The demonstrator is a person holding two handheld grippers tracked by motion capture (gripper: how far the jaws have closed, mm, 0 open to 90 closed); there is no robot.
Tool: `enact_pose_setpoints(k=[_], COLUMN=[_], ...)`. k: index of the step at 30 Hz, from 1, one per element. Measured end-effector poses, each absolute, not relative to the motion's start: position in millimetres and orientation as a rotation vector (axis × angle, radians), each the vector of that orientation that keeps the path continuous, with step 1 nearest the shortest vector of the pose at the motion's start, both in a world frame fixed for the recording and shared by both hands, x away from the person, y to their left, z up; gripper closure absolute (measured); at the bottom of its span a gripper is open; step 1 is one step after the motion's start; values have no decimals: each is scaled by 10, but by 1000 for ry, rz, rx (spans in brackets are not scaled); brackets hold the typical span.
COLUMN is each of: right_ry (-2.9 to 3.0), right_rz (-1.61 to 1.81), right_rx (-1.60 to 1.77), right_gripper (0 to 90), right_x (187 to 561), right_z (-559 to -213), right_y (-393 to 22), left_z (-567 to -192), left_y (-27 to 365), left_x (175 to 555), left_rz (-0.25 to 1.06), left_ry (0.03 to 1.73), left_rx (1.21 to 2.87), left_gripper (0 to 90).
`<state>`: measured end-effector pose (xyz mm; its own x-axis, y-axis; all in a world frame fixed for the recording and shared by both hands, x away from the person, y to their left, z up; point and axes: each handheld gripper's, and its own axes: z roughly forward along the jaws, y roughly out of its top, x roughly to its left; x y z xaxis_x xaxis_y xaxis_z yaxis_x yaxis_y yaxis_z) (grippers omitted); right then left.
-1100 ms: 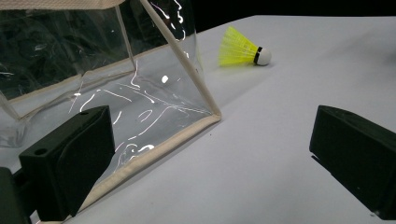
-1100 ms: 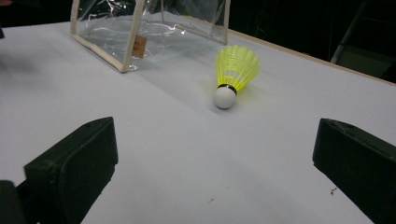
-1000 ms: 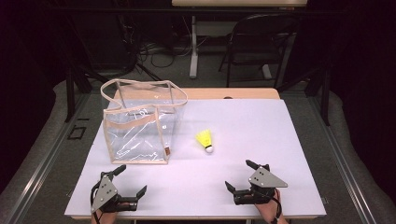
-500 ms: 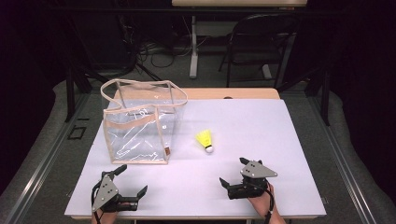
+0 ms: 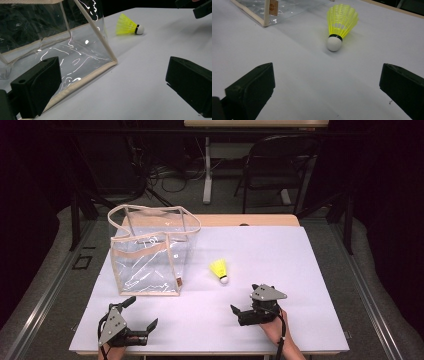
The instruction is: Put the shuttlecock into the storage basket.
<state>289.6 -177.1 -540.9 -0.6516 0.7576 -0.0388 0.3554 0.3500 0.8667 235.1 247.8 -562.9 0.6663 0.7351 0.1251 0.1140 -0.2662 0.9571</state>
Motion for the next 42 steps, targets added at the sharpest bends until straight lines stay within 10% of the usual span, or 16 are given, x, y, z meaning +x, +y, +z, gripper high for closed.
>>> enact_pose_setpoints(k=[42], right_ry=[2265], right_rz=[1115], right_rx=[1101], right_gripper=[0], right_x=[3395], right_z=[-5426], right_y=[-1429], left_z=[-5626], left_y=[2489], left_x=[2357], left_rz=[691], left_ry=[691], left_rx=[1762], left_gripper=[9])
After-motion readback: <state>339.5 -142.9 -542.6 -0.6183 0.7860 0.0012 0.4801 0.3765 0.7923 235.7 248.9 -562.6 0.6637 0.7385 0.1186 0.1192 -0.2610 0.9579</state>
